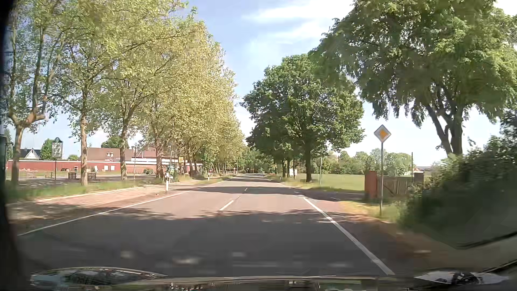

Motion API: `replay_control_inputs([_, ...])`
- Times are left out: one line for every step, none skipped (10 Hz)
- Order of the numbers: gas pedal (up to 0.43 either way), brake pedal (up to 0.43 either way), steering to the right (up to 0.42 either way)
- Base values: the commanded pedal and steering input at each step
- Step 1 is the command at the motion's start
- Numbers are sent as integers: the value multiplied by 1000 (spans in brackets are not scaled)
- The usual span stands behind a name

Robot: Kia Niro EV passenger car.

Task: Follow the waypoints while adhering to traffic rules and regulations

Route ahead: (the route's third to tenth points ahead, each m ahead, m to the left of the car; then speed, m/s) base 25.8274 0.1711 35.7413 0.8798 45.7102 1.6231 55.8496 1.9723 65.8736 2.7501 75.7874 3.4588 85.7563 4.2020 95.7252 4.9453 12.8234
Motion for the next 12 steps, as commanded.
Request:
replay_control_inputs([157,0,-11])
replay_control_inputs([157,0,-11])
replay_control_inputs([157,0,-11])
replay_control_inputs([157,0,-11])
replay_control_inputs([157,0,-11])
replay_control_inputs([157,0,-11])
replay_control_inputs([157,0,-11])
replay_control_inputs([157,0,-11])
replay_control_inputs([157,0,-9])
replay_control_inputs([157,0,-8])
replay_control_inputs([157,0,-8])
replay_control_inputs([157,0,-8])
